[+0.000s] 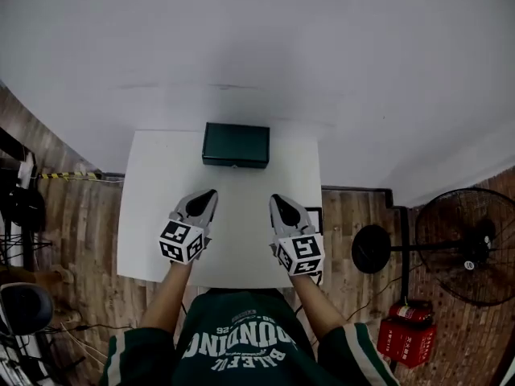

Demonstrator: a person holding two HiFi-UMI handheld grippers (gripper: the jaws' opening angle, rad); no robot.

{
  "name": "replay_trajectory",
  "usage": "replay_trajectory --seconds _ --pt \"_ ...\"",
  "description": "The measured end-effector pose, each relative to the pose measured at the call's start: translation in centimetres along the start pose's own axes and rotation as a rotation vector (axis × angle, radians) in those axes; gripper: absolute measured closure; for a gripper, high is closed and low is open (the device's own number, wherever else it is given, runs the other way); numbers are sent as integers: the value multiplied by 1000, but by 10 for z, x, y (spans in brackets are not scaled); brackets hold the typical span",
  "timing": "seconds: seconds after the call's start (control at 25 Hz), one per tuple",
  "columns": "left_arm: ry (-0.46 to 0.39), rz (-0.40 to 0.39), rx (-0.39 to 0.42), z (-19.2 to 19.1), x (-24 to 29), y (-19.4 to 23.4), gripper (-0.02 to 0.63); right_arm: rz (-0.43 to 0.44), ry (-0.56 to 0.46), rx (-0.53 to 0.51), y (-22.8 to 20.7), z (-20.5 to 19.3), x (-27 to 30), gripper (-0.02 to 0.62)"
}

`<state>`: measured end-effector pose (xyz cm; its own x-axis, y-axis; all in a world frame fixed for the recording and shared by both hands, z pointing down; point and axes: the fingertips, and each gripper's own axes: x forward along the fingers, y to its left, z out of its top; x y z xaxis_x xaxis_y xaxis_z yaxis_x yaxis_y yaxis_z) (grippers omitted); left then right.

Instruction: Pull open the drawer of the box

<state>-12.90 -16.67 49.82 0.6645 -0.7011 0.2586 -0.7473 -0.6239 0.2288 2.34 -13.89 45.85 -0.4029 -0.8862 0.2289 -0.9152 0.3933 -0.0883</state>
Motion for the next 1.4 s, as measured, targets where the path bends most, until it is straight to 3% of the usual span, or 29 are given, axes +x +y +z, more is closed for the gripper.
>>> replay_trajectory --seconds 0.48,0.68,1.0,1.4 --pt "18 4 -31 0 27 7 554 10 20 12 -17 -4 17 594" --pt "80 -5 -48 -29 50 9 554 16 57 29 -22 -22 31 594" --pt "183 2 -155 -99 71 5 554 35 148 81 -24 -78 37 594" --pt "207 77 -217 -119 108 29 552 51 190 100 -27 -95 40 594"
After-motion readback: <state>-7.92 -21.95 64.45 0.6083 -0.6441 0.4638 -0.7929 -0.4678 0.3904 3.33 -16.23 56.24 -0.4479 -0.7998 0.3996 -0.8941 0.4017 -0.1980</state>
